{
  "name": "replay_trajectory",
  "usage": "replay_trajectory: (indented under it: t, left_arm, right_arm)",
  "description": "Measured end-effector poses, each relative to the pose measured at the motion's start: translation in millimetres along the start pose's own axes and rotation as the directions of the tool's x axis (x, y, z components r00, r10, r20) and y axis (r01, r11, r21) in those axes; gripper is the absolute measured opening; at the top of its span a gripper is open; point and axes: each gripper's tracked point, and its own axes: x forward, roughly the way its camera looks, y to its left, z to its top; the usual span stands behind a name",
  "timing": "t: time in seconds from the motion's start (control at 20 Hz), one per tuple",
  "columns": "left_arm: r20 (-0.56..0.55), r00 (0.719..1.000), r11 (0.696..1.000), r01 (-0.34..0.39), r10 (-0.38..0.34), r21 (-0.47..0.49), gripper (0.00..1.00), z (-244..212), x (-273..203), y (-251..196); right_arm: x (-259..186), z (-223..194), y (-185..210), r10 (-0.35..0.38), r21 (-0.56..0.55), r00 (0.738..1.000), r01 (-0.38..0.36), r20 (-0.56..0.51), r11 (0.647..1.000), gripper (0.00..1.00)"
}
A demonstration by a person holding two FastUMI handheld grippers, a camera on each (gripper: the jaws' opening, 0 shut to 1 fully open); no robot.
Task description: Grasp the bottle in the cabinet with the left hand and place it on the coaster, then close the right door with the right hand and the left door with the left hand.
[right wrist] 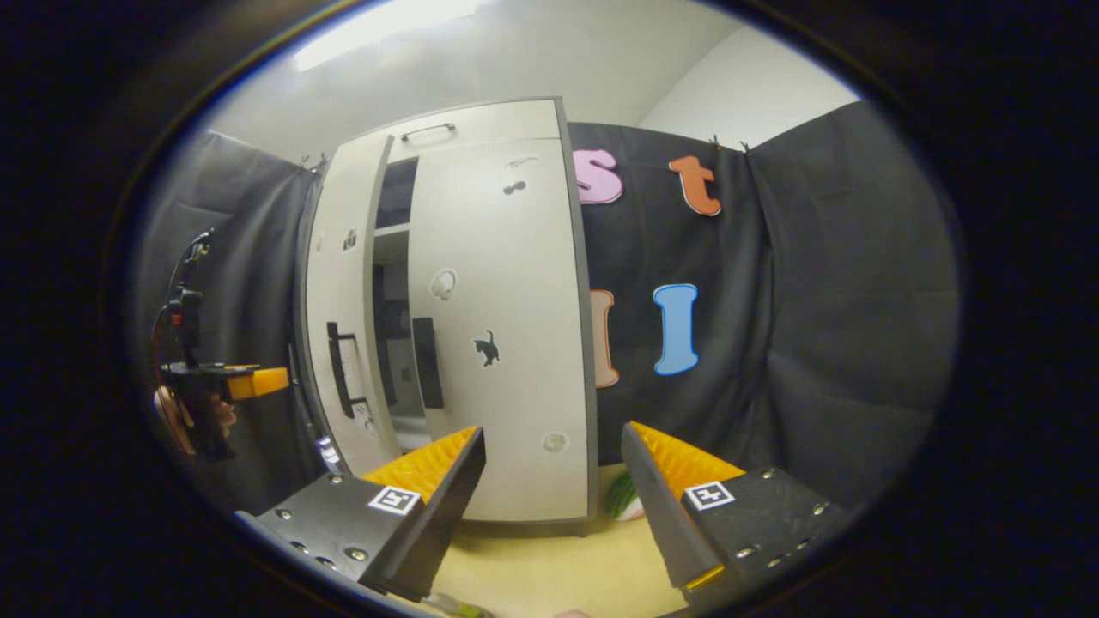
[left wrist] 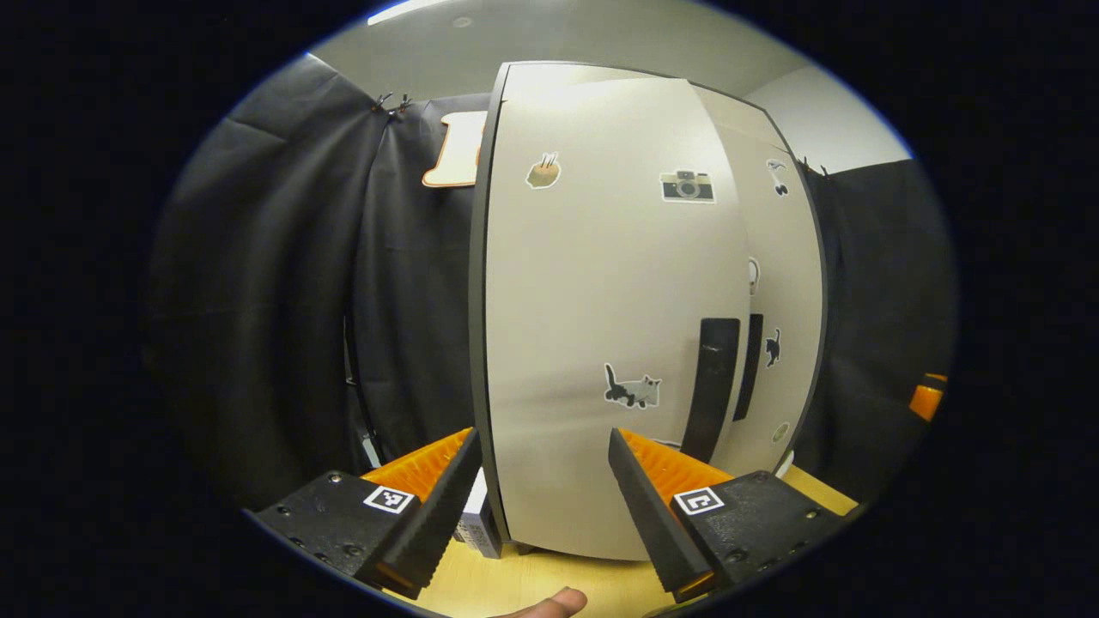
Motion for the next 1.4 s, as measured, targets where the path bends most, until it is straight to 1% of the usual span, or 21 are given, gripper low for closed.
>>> replay_trajectory:
  t: [0.05,0.1,0.15,0.2,0.25,0.3,0.35,0.4,0.6,0.7,0.75,0.8,0.85,0.9,0.95,1.0,1.1,1.25,1.3,1.4]
  left_arm:
    - [-0.006,1.0,1.0,-0.003,0.003,-0.002,0.94,-4,-4,0]
    - [-0.02,1.0,1.0,-0.002,0.002,-0.009,0.95,-10,-8,-2]
    - [-0.029,1.0,1.0,0.005,-0.006,-0.021,0.95,-14,-12,-5]
    - [-0.039,0.999,0.999,0.011,-0.013,-0.034,0.91,-19,-15,-7]
    - [-0.044,0.999,0.999,0.007,-0.009,-0.047,0.95,-23,-18,-5]
    - [-0.05,0.999,0.998,0.004,-0.007,-0.06,0.95,-27,-19,-2]
    - [-0.059,0.998,0.998,0.003,-0.007,-0.07,0.95,-29,-19,-1]
    - [-0.069,0.998,0.997,0.007,-0.013,-0.077,0.96,-32,-18,-1]
    - [-0.042,0.999,1.0,0.012,-0.013,-0.014,0.96,-28,-11,10]
    - [-0.029,0.999,0.999,0.037,-0.037,0.0,0.96,-27,-7,8]
    - [-0.034,0.998,0.999,0.051,-0.052,-0.009,0.96,-29,-6,5]
    - [-0.031,0.997,0.997,0.075,-0.075,-0.022,0.96,-31,-4,0]
    - [-0.026,0.995,0.995,0.095,-0.096,-0.027,0.96,-30,-3,-5]
    - [-0.026,0.995,0.995,0.099,-0.1,-0.026,0.96,-29,-1,-6]
    - [-0.028,0.995,0.995,0.095,-0.096,-0.025,0.92,-30,-1,-6]
    - [-0.034,0.994,0.995,0.099,-0.1,-0.022,0.96,-31,-1,-9]
    - [-0.04,0.993,0.994,0.109,-0.109,-0.009,0.96,-33,-1,-15]
    - [-0.038,0.995,0.995,0.094,-0.093,0.026,0.96,-34,-4,-21]
    - [-0.037,0.995,0.995,0.094,-0.093,0.029,0.96,-34,-5,-25]
    - [-0.04,0.995,0.995,0.094,-0.093,0.021,0.96,-34,-8,-35]
  right_arm:
    - [3,5,7,0.008,-0.003,1.0,-0.008,0.009,1.0,0.96]
    - [6,11,15,0.016,-0.007,1.0,-0.015,0.02,1.0,0.94]
    - [9,17,22,0.026,-0.011,0.999,-0.026,0.031,1.0,0.96]
    - [13,23,30,0.036,-0.012,0.999,-0.035,0.04,0.999,0.96]
    - [16,26,37,0.043,-0.014,0.998,-0.042,0.047,0.999,0.96]
    - [20,29,43,0.044,-0.019,0.998,-0.043,0.05,0.999,0.96]
    - [24,31,46,0.039,-0.024,0.998,-0.037,0.052,0.999,0.99]
    - [27,32,50,0.033,-0.027,0.998,-0.032,0.049,0.999,0.96]
    - [31,39,65,0.01,-0.038,0.999,-0.009,0.04,0.999,0.96]
    - [33,38,72,-0.005,-0.05,0.999,0.007,0.039,0.999,0.96]
    - [34,37,75,-0.014,-0.056,0.999,0.016,0.038,0.998,0.94]
    - [34,36,79,-0.017,-0.061,0.999,0.019,0.035,0.998,0.96]
    - [34,35,83,-0.018,-0.065,0.999,0.02,0.036,0.998,0.96]
    - [33,35,86,-0.018,-0.066,0.999,0.02,0.035,0.998,0.96]
    - [32,34,89,-0.015,-0.066,0.999,0.018,0.033,0.998,0.96]
    - [32,32,90,-0.013,-0.069,0.999,0.015,0.029,0.998,0.96]
    - [32,30,88,-0.016,-0.076,1.0,0.018,0.022,0.997,0.96]
    - [33,30,80,-0.02,-0.079,0.999,0.022,0.027,0.997,0.96]
    - [33,31,78,-0.012,-0.08,1.0,0.014,0.026,0.997,0.99]
    - [32,32,71,-0.005,-0.091,1.0,0.008,0.027,0.996,0.98]
